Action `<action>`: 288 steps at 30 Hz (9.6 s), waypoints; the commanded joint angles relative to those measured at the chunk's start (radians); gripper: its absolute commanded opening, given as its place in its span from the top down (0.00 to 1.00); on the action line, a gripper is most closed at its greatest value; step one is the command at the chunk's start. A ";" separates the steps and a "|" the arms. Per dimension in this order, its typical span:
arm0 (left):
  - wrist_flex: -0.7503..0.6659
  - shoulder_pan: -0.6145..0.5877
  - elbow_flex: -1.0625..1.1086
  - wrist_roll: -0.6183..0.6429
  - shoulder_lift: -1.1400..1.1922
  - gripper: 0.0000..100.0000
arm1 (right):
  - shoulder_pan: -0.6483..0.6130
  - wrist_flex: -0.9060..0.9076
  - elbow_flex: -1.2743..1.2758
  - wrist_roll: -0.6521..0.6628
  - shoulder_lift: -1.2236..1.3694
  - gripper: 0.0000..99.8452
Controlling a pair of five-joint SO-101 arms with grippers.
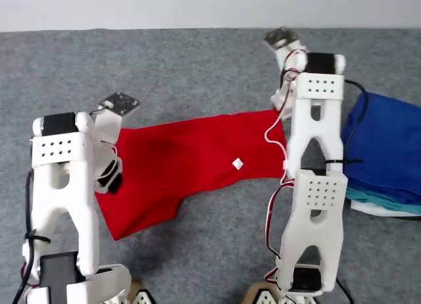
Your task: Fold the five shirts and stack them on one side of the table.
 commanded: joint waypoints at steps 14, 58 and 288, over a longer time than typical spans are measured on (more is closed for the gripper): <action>-0.141 0.002 0.302 0.009 -0.040 0.89 | -0.162 0.025 0.319 -0.126 -0.084 0.83; -0.135 0.000 0.203 0.282 -0.048 0.89 | -0.062 -0.091 0.753 0.055 -0.509 0.97; -0.339 -0.937 -0.176 -0.034 0.321 0.99 | -0.932 -0.262 0.603 0.011 -0.257 0.91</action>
